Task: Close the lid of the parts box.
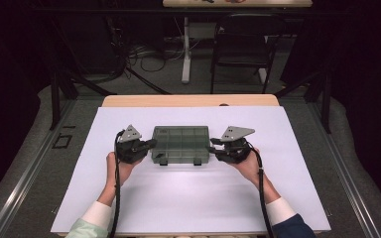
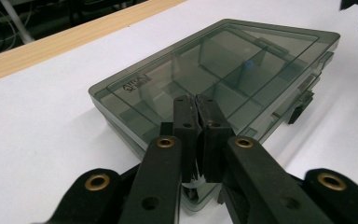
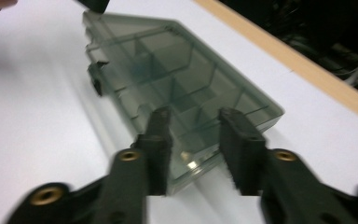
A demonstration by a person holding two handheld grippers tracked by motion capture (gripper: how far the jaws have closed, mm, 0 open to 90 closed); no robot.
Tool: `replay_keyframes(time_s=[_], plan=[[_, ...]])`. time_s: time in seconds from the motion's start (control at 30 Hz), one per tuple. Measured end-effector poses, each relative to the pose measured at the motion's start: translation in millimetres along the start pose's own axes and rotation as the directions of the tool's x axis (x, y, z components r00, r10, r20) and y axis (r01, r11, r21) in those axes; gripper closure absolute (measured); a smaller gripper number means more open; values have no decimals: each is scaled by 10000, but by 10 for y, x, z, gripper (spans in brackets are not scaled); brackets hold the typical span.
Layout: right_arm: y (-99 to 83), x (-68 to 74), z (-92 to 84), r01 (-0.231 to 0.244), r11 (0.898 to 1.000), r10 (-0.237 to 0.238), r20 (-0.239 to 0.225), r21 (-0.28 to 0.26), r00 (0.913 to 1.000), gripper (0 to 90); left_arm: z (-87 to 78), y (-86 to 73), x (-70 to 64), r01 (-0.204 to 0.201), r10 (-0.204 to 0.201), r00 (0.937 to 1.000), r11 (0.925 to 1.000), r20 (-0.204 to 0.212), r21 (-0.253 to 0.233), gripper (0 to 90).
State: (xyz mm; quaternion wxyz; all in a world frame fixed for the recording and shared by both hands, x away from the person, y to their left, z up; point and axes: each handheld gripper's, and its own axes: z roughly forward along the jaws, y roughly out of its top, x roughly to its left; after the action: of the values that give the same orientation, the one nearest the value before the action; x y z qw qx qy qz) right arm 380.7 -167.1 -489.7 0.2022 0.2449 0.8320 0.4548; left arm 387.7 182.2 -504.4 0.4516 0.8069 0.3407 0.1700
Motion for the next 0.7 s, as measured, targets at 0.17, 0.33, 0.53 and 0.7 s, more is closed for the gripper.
replay_keyframes(time_s=[0.17, 0.33, 0.53, 0.7], plan=[[19, 14, 1, -235, 9990, 251, 422, -368, 9988, 884, -1, -22, -8, -54, 54, 10000, 10000, -29, -6, 899], [24, 52, 63, -209, 9995, 223, 585, -243, 9980, 900, -7, -51, -20, -87, 87, 10000, 10000, -9, -9, 899], [20, 101, 140, -168, 9998, 170, 550, -42, 9983, 900, 7, -92, -34, -104, 104, 9999, 9999, -17, 49, 899], [-13, 130, 205, -102, 9998, 94, 469, 179, 9989, 900, 26, -125, -53, -176, 176, 9998, 9997, 8, 166, 898]])
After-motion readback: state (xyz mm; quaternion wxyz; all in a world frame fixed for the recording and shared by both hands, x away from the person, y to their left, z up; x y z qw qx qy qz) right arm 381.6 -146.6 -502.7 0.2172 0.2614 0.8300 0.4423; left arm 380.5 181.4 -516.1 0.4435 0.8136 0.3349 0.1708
